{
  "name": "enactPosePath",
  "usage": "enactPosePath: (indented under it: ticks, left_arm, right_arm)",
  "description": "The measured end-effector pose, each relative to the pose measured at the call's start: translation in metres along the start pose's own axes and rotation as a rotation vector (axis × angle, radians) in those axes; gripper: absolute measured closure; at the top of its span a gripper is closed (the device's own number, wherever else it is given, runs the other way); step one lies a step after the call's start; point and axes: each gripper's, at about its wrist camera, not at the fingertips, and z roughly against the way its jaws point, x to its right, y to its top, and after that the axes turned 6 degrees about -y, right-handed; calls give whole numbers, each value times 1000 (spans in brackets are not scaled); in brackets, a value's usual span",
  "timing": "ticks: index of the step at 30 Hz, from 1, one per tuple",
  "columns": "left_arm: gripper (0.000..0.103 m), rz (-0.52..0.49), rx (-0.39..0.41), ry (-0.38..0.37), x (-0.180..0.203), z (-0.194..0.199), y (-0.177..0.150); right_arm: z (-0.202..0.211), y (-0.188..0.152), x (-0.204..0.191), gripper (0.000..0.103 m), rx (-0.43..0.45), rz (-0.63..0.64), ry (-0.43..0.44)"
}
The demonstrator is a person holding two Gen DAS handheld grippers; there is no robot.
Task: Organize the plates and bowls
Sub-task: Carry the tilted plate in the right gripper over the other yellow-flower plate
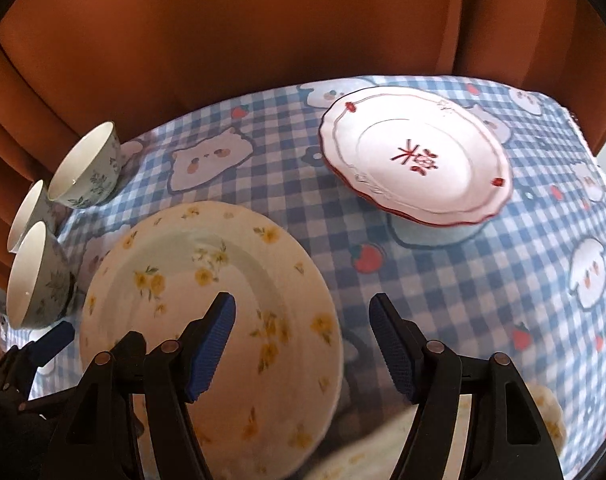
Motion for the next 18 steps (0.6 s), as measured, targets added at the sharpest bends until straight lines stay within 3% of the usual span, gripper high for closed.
enactPosePath:
  ticks: [4, 6, 18]
  left_arm:
    - [24, 11, -27, -12, -1, -14, 5]
    - [24, 7, -39, -2, 0, -18, 5]
    - [25, -4, -73, -3, -17, -10, -6]
  right_arm:
    - [-15, 3, -6, 42, -22, 16, 6]
    - [-21, 4, -9, 46, -36, 31, -3]
    - [-18, -8, -22, 46, -64, 53, -25]
